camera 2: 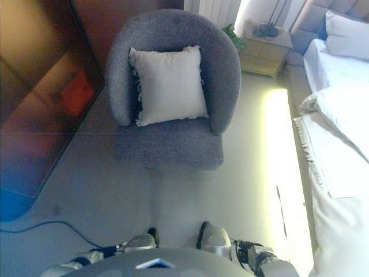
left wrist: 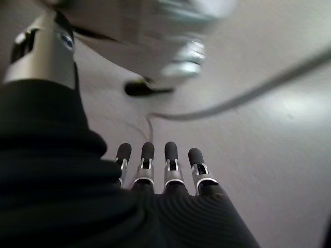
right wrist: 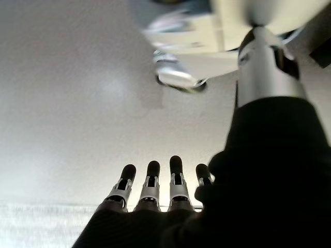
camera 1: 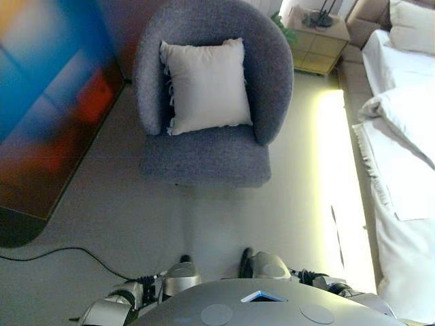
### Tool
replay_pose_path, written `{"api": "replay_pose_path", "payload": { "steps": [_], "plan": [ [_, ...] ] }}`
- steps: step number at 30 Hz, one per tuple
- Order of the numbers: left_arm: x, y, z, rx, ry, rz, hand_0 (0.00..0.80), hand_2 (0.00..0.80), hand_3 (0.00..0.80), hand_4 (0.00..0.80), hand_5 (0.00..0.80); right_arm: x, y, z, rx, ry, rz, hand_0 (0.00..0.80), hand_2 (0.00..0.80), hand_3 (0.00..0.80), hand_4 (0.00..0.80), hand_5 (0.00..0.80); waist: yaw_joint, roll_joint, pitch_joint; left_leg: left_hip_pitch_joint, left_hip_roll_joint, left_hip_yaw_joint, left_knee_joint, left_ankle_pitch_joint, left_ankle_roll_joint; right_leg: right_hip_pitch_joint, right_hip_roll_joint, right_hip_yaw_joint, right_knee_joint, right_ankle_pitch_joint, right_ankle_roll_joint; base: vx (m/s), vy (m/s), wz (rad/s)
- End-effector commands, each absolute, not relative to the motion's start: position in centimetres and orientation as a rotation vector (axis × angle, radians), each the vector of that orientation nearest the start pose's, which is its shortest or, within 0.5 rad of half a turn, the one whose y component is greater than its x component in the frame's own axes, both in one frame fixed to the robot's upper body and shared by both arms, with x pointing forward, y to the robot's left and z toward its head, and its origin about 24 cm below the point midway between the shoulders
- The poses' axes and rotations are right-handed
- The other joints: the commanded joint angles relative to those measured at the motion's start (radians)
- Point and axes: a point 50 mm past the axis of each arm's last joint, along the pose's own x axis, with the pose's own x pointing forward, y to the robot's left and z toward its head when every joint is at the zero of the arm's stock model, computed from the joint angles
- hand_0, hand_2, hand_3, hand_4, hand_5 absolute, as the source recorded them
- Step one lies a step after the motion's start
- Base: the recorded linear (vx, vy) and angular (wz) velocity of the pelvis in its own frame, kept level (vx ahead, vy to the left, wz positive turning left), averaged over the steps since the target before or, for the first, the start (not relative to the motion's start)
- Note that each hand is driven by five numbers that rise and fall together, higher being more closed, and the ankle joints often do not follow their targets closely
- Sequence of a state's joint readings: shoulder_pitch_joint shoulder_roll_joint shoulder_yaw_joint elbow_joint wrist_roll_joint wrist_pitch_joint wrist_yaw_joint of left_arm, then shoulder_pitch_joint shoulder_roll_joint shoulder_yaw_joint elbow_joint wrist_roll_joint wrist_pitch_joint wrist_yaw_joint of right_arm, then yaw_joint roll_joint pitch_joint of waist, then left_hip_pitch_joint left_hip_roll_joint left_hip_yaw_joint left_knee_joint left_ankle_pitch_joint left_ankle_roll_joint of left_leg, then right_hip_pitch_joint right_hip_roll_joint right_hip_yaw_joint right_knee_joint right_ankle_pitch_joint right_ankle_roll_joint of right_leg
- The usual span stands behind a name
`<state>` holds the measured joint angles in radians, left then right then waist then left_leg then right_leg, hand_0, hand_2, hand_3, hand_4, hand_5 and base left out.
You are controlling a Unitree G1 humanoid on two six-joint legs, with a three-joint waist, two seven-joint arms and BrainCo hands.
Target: Pick up the cushion and take it to the sofa
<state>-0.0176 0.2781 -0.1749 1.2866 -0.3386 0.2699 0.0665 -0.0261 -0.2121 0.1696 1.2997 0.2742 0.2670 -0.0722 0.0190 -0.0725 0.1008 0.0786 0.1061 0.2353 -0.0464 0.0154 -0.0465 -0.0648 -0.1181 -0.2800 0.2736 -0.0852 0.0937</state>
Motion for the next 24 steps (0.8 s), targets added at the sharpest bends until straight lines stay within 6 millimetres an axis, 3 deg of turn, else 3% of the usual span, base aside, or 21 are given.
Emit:
{"api": "replay_pose_path", "payload": {
  "steps": [1,5,8,11,13,18,24],
  "plan": [
    [8.2,23.3,-16.5,0.068,1.499,0.284,0.0,0.0,0.0,0.0,0.0,7.6,-22.6,-16.7,-0.141,1.48,-0.177,0.0,0.0,0.0,0.0,0.0,0.014,0.012,0.007,-0.013,-0.078,-0.034,0.044,-0.129,0.067,0.145,0.043,0.057,-0.19,-0.05,-0.011,-0.158,-0.182,-0.31],
    [8.7,22.6,-16.5,0.107,1.508,0.246,0.0,0.0,0.0,0.0,0.0,7.7,-22.7,-16.7,-0.14,1.486,-0.165,0.0,0.0,0.0,0.0,0.0,0.004,0.02,0.01,-0.033,-0.073,-0.03,0.049,-0.104,0.041,0.155,0.065,0.082,-0.247,-0.033,-0.026,-0.21,-0.183,-0.34],
    [8.5,21.9,-16.7,0.046,1.497,0.297,0.0,0.0,0.0,0.0,0.0,6.6,-23.4,-16.7,-0.145,1.545,-0.225,0.0,0.0,0.0,0.0,0.0,-0.009,0.027,0.018,-0.06,-0.068,-0.03,0.101,-0.105,0.019,0.177,0.065,0.089,-0.307,-0.002,-0.038,-0.152,-0.102,-0.1],
    [7.1,21.6,-17.0,-0.006,1.532,0.334,0.0,0.0,0.0,0.0,0.0,5.0,-24.3,-16.6,-0.133,1.634,-0.294,0.0,0.0,0.0,0.0,0.0,-0.002,0.03,0.017,-0.076,-0.078,-0.089,0.177,-0.137,0.01,0.2,0.053,0.101,-0.335,0.012,-0.044,-0.102,-0.005,-0.11],
    [6.3,21.6,-17.1,-0.012,1.555,0.325,0.0,0.0,0.0,0.0,0.0,4.6,-24.5,-16.5,-0.131,1.651,-0.299,0.0,0.0,0.0,0.0,0.0,-0.003,0.029,0.009,-0.074,-0.084,-0.101,0.211,-0.161,0.013,0.194,0.042,0.102,-0.333,0.017,-0.043,-0.085,0.05,-0.09],
    [6.2,21.6,-17.1,0.054,1.553,0.271,0.0,0.0,0.0,0.0,0.0,4.2,-24.0,-16.8,-0.079,1.638,-0.321,0.0,0.0,0.0,0.0,0.0,-0.02,0.049,-0.014,-0.002,-0.076,-0.11,0.066,-0.122,0.018,0.183,0.06,0.108,-0.308,0.001,-0.037,-0.019,0.06,-0.06],
    [6.3,21.3,-17.1,-0.003,1.564,0.306,0.0,0.0,0.0,0.0,0.0,4.6,-23.6,-16.9,-0.115,1.612,-0.268,0.0,0.0,0.0,0.0,0.0,-0.018,0.054,-0.028,0.036,-0.072,-0.107,-0.015,-0.097,0.014,0.199,0.057,0.094,-0.351,0.02,-0.024,-0.01,0.034,0.04]
  ]
}}
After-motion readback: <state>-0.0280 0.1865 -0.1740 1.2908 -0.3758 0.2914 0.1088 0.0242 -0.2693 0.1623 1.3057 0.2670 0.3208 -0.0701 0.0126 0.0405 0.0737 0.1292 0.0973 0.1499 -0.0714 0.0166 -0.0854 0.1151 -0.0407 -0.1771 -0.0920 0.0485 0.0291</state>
